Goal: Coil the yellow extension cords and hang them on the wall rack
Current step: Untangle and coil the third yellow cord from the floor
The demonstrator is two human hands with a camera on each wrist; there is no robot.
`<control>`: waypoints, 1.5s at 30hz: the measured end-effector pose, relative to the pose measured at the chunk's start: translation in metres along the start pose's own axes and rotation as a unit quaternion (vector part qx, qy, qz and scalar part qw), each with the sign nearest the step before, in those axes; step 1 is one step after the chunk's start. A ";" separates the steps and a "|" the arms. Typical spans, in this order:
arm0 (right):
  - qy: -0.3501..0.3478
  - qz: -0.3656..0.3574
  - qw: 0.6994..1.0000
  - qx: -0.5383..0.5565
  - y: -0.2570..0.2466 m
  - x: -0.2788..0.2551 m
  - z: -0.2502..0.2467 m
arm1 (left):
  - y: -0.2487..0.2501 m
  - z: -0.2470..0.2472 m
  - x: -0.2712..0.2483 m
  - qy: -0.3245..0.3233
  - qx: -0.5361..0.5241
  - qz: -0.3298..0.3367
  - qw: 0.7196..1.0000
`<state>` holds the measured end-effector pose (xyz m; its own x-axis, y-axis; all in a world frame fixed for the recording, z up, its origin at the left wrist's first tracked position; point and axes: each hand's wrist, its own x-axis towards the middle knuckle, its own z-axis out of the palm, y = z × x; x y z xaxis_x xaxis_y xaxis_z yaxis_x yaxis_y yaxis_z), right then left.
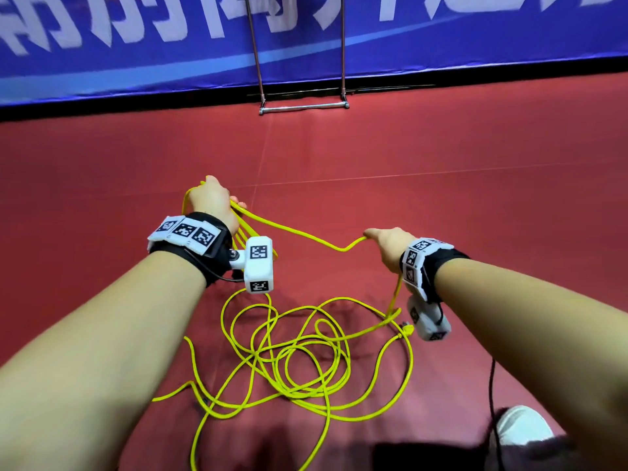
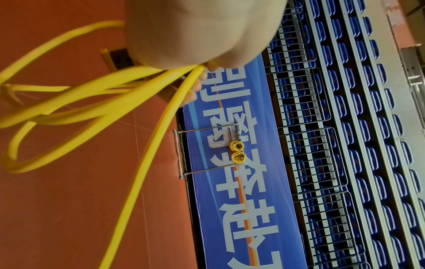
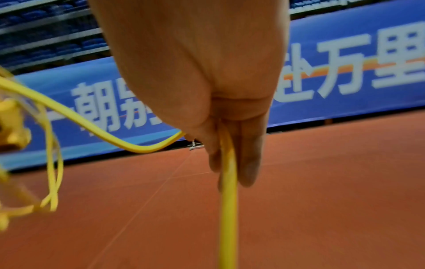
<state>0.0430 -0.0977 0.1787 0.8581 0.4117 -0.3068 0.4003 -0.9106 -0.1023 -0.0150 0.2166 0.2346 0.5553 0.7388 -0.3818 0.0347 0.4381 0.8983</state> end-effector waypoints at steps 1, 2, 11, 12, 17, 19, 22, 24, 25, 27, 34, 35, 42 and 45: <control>0.019 0.009 0.998 0.053 0.002 0.000 0.001 | 0.003 0.003 -0.022 -0.023 0.027 0.012 0.999; 0.044 0.016 0.991 0.123 0.003 0.003 0.003 | 0.004 0.004 -0.034 -0.045 0.025 0.021 0.998; 0.094 0.033 0.924 0.369 -0.027 0.012 -0.025 | -0.002 0.002 -0.038 -0.168 0.047 -0.038 0.984; 0.080 0.043 0.911 0.403 -0.031 0.014 -0.029 | -0.003 0.003 -0.039 -0.181 0.061 -0.033 0.981; -0.033 0.042 0.793 0.607 -0.057 0.006 -0.044 | -0.010 0.014 -0.045 -0.203 0.102 -0.038 0.973; -0.080 0.029 0.753 0.652 -0.065 0.002 -0.047 | -0.013 0.019 -0.051 -0.211 0.102 -0.067 0.970; -0.099 0.041 0.754 0.649 -0.072 0.002 -0.048 | -0.014 0.023 -0.062 -0.229 0.118 -0.097 0.961; -0.036 0.049 0.762 0.645 -0.075 0.004 -0.047 | -0.014 0.024 -0.067 -0.245 0.148 -0.089 0.954; 0.004 0.037 0.771 0.636 -0.075 0.004 -0.045 | -0.014 0.025 -0.070 -0.253 0.164 -0.078 0.950; 0.066 -0.009 0.801 0.595 -0.073 0.006 -0.040 | -0.015 0.026 -0.075 -0.275 0.199 -0.049 0.939; 0.208 -0.069 0.905 0.364 -0.073 0.010 -0.039 | -0.016 0.034 -0.094 -0.359 0.282 -0.031 0.889; 0.209 -0.063 0.906 0.362 -0.071 0.012 -0.037 | -0.017 0.034 -0.094 -0.364 0.285 -0.039 0.886; 0.180 0.012 0.869 0.460 -0.076 0.012 -0.037 | -0.021 0.037 -0.098 -0.347 0.278 -0.069 0.893; 0.085 0.044 0.779 0.620 -0.077 0.011 -0.045 | -0.027 0.041 -0.092 -0.287 0.233 -0.081 0.925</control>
<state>0.0364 -0.0212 0.2256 0.9372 0.2488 -0.2445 -0.1894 -0.2256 -0.9556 -0.0332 0.1156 0.2543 0.8565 0.2301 -0.4620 0.4374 0.1514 0.8864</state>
